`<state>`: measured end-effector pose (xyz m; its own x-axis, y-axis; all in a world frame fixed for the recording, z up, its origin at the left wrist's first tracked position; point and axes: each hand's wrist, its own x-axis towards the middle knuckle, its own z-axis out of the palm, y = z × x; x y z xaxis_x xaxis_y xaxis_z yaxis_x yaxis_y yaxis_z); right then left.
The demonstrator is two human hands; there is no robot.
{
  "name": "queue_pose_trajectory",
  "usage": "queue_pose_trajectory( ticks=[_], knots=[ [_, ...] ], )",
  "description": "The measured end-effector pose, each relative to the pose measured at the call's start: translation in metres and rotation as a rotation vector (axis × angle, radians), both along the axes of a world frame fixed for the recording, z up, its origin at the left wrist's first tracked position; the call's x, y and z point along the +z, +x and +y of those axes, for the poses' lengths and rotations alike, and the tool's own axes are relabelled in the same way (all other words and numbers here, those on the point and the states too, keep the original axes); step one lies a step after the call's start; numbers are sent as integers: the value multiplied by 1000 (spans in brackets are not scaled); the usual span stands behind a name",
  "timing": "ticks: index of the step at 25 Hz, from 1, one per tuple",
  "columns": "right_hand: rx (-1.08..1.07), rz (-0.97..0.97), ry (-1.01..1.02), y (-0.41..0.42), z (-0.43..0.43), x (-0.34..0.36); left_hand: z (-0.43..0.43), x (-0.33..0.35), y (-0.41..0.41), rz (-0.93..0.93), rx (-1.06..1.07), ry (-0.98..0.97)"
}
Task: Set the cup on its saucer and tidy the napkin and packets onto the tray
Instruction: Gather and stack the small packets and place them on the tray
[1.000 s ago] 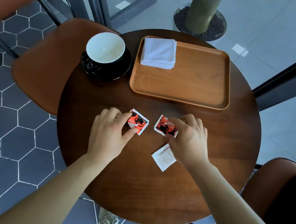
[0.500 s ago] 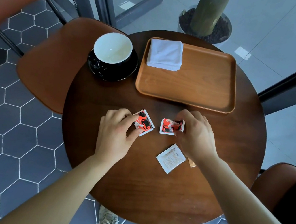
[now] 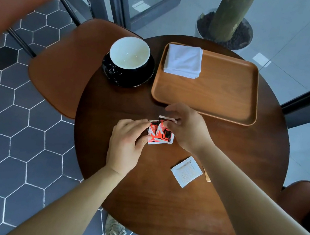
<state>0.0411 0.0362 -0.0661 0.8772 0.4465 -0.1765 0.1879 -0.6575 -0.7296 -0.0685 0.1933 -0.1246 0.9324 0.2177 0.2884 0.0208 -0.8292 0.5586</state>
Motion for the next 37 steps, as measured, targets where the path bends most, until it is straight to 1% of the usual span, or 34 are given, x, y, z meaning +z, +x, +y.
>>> queue_pose_trajectory(
  ticks=[2, 4, 5, 7, 9, 11, 13, 16, 18, 23, 25, 28, 30, 34, 37],
  knots=[
    [18, -74, -73, -2, 2, -4, 1, 2, 1, 22, 7, -30],
    [-73, -112, -66, -8, -6, -6, 1, 6, 1, 44, 8, -51],
    [-141, -98, -65, -12, -10, -7, 0, 8, 2, 49, 12, -57],
    [-218, -43, -136, -17, -12, -12, -3, 15, 1, 66, 57, -113],
    [-200, -26, -230, -20, -6, -16, -7, 24, -2, 116, 171, -288],
    [-193, -58, -286, -23, 5, -16, -13, 33, -4, 229, 294, -539],
    [-215, -91, -295, -29, 11, -18, -20, 41, -3, 328, 398, -813],
    [-219, -109, -292, -37, 15, -20, -25, 49, 4, 334, 530, -1160],
    [-222, -98, -278, -40, 16, -21, -26, 52, 8, 315, 553, -1271],
    [-297, -105, -288, -47, 21, -24, -24, 55, 13, 348, 589, -1394],
    [-304, -110, -279, -49, 22, -25, -26, 56, 15, 362, 605, -1401],
    [-295, -92, -258, -48, 20, -25, -30, 57, 19, 379, 626, -1351],
    [-301, -62, -206, -46, 17, -25, -33, 56, 23, 370, 629, -1310],
    [-322, -27, -67, -45, 10, -24, -39, 52, 32, 379, 593, -1159],
    [-310, -8, -31, -45, 5, -23, -40, 49, 35, 387, 578, -1071]
  ],
)
